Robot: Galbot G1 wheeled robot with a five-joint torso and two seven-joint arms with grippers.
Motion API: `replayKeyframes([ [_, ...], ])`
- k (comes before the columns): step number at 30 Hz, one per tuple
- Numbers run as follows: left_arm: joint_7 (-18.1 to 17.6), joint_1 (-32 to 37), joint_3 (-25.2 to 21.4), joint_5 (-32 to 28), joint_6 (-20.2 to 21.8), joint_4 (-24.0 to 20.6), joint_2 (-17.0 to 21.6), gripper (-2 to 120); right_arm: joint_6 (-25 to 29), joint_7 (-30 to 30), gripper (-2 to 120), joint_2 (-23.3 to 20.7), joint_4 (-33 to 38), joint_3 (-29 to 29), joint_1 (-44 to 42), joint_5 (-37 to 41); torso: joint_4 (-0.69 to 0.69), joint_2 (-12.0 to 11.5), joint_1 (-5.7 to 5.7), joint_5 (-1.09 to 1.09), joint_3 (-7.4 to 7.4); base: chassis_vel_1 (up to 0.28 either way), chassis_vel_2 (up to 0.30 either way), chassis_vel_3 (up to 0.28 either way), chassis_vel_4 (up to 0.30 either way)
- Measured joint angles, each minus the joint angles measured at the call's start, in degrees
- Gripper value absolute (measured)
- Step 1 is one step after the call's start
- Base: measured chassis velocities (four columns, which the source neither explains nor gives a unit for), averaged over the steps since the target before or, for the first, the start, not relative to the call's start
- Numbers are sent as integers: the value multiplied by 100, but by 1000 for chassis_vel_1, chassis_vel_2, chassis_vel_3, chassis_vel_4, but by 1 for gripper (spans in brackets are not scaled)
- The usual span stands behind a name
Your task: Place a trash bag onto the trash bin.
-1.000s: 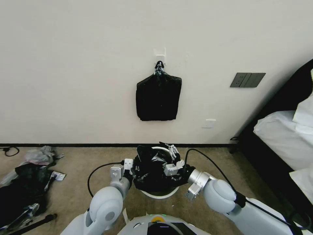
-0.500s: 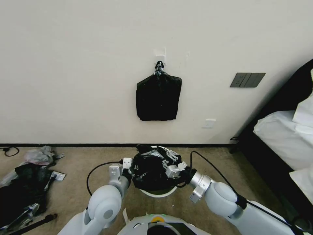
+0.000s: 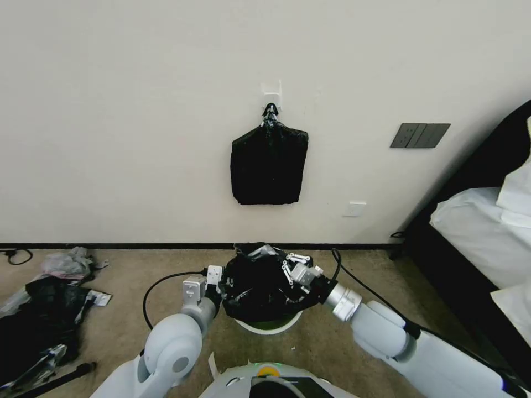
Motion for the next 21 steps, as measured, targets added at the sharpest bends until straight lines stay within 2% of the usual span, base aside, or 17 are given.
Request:
replayKeyframes([
  [3, 395, 182, -4, 473, -148, -43, 68, 1, -256, 71, 0, -56, -35, 98, 235, 848, 0, 0, 0, -1, 0, 0, 0, 0, 0],
  [5, 480, 218, -4, 565, -180, -54, 78, 1, -313, 86, 0, -68, -58, 107, 286, 986, 1, 0, 0, -1, 0, 0, 0, 0, 0],
  [8, 1069, 380, -13, 1127, -463, -123, 132, 1, -667, 119, 0, -83, -286, 117, 506, 1664, 0, 0, 0, 0, 0, 0, 0, 0, 0],
  [9, 1069, 380, -13, 1127, -463, -123, 132, 1, -667, 119, 0, -83, -286, 117, 506, 1664, 0, 0, 0, 0, 0, 0, 0, 0, 0],
  [11, 1324, 452, -53, 1408, -658, -132, 151, 1, -759, 121, 0, -115, -429, 131, 542, 1868, 0, 0, 0, 0, 0, 0, 0, 0, 0],
  [21, 1707, 568, -252, 1694, -974, -159, 164, 1, -937, 63, 0, -468, -665, 266, 436, 2469, -1, 0, 0, -1, 0, 0, 0, 0, 0],
])
